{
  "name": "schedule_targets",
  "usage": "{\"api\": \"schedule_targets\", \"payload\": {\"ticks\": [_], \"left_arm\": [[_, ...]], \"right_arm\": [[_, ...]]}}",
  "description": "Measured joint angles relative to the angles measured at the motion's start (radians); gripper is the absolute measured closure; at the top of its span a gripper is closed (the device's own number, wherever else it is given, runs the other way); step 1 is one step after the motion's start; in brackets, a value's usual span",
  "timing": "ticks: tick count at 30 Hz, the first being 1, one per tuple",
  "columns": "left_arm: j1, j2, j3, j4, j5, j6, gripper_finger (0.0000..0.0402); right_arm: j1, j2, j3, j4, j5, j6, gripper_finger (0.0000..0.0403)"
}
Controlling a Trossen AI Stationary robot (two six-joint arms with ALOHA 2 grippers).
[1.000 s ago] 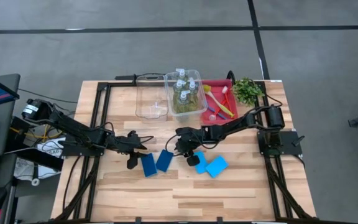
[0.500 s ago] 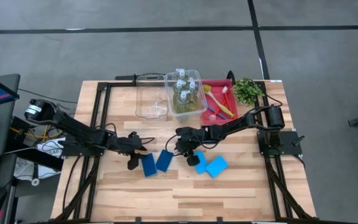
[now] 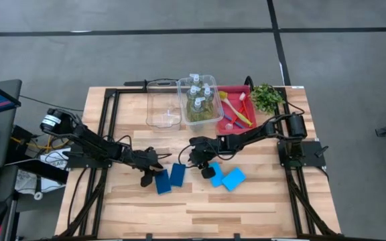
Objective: Pick & Place Kitchen Sink Supplies
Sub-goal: Put the blue sponge into the left transparent bin
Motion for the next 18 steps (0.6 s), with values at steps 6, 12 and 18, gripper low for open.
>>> {"api": "schedule_targets", "payload": {"ticks": [6, 12, 18], "left_arm": [[0.000, -0.009, 0.000, -0.008, 0.015, 0.074, 0.0294], [0.001, -0.009, -0.003, 0.001, 0.018, 0.194, 0.0383], [0.000, -0.006, -0.006, 0.063, 0.022, 0.259, 0.0391]], "right_arm": [[0.000, 0.000, 0.000, 0.000, 0.000, 0.000, 0.0280], [0.000, 0.000, 0.000, 0.000, 0.000, 0.000, 0.0280], [0.000, 0.000, 0.000, 0.000, 0.000, 0.000, 0.0280]]}}
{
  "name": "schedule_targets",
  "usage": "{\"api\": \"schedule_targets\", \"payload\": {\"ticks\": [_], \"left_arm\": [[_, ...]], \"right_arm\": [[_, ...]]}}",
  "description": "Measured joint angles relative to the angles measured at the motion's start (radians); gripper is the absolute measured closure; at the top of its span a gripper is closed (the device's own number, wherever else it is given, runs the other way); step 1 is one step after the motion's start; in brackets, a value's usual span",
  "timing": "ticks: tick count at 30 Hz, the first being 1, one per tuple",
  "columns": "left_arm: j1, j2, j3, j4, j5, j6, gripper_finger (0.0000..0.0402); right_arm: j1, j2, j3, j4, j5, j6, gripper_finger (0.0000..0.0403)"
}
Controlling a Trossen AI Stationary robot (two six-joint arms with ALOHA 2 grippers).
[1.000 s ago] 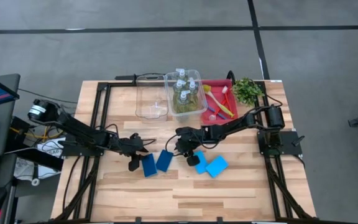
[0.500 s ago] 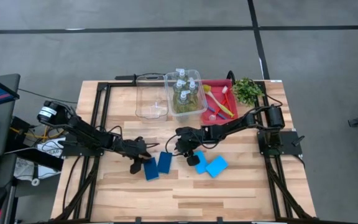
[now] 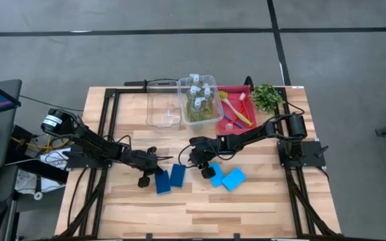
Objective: Pick & Place Kitchen Sink Supplies
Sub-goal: Put the blue sponge into the left transparent bin
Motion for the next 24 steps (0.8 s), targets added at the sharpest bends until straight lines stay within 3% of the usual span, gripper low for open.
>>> {"api": "schedule_targets", "payload": {"ticks": [14, 24], "left_arm": [[0.000, -0.018, 0.000, 0.075, -0.063, 0.091, 0.0394], [0.000, -0.255, 0.001, 0.082, -0.128, 0.124, 0.0391]], "right_arm": [[0.000, 0.000, 0.000, 0.000, 0.000, 0.000, 0.0281], [0.000, 0.000, 0.000, 0.000, 0.000, 0.000, 0.0281]]}}
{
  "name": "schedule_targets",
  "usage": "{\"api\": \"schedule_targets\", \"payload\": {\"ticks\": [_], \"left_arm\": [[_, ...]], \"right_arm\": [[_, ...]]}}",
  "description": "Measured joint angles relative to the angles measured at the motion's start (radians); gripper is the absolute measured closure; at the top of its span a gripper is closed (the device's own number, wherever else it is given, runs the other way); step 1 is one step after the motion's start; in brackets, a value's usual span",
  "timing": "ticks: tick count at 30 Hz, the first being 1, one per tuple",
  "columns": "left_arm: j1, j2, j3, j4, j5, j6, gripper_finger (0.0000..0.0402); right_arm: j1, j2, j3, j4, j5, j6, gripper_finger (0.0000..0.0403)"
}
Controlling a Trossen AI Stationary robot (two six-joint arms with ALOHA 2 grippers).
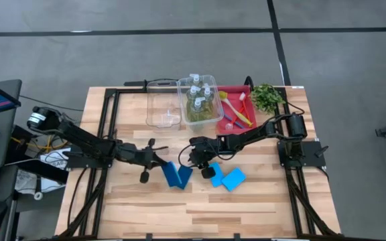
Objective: Pick & Place Kitchen Sink Supplies
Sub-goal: Put the blue sponge into the left transparent bin
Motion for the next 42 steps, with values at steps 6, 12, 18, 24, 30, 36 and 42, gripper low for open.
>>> {"api": "schedule_targets", "payload": {"ticks": [6, 12, 18, 24, 30, 36, 42], "left_arm": [[0.000, -0.138, 0.000, 0.000, -0.074, 0.056, 0.0391], [0.000, -0.228, 0.000, -0.001, -0.371, 0.195, 0.0391], [0.000, -0.296, 0.000, -0.001, -0.701, 0.282, 0.0388], [0.048, -0.339, 0.001, 0.003, -0.843, 0.323, 0.0386], [0.166, -0.326, 0.001, 0.015, -0.838, 0.288, 0.0386], [0.283, -0.326, 0.001, 0.035, -0.838, 0.259, 0.0386], [0.375, -0.326, 0.001, 0.069, -0.787, 0.181, 0.0385]], "right_arm": [[0.000, 0.000, 0.000, 0.000, 0.000, 0.000, 0.0281], [0.000, 0.000, 0.000, 0.000, 0.000, 0.000, 0.0281], [0.000, 0.000, 0.000, 0.000, 0.000, 0.000, 0.0281], [0.000, 0.000, 0.000, 0.000, 0.000, 0.000, 0.0281], [0.000, 0.000, 0.000, 0.016, 0.000, 0.000, 0.0281], [0.000, 0.000, 0.000, 0.073, 0.005, 0.000, 0.0281], [0.000, 0.000, 0.000, 0.161, 0.092, 0.078, 0.0281]]}}
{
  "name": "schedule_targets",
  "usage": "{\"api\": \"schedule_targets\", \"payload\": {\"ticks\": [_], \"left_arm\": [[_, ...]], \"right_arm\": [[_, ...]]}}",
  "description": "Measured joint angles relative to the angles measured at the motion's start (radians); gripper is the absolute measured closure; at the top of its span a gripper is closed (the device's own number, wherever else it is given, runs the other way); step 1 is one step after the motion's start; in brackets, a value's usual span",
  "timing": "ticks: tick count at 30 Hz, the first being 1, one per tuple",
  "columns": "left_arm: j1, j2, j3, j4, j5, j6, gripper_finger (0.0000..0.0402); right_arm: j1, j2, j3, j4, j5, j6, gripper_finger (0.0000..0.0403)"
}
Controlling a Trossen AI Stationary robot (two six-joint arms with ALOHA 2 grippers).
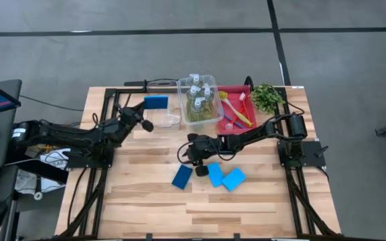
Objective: Pick & Place Kitchen Sink Supplies
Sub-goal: Put the blue sponge into the left transparent bin
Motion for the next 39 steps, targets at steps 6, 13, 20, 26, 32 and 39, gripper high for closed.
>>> {"api": "schedule_targets", "payload": {"ticks": [6, 13, 20, 26, 32, 39], "left_arm": [[0.057, 0.000, 0.000, 0.057, 0.194, -0.083, 0.0385], [0.065, 0.000, 0.000, 0.059, 0.205, -0.125, 0.0385], [0.063, 0.047, 0.000, 0.051, 0.213, -0.124, 0.0385], [0.064, 0.088, 0.000, 0.051, 0.213, -0.099, 0.0385], [0.064, 0.089, 0.000, 0.061, 0.212, -0.102, 0.0383], [0.064, 0.089, 0.000, 0.068, 0.212, -0.154, 0.0346]], "right_arm": [[0.000, 0.000, 0.006, 0.028, 0.210, 0.112, 0.0281], [0.036, 0.000, 0.065, -0.050, 0.339, 0.132, 0.0281], [0.083, 0.000, 0.110, -0.136, 0.385, 0.116, 0.0281], [0.093, 0.000, 0.116, -0.147, 0.388, 0.095, 0.0280], [0.085, 0.000, 0.116, -0.162, 0.388, 0.095, 0.0280], [0.084, 0.000, 0.116, -0.167, 0.387, 0.095, 0.0280]]}}
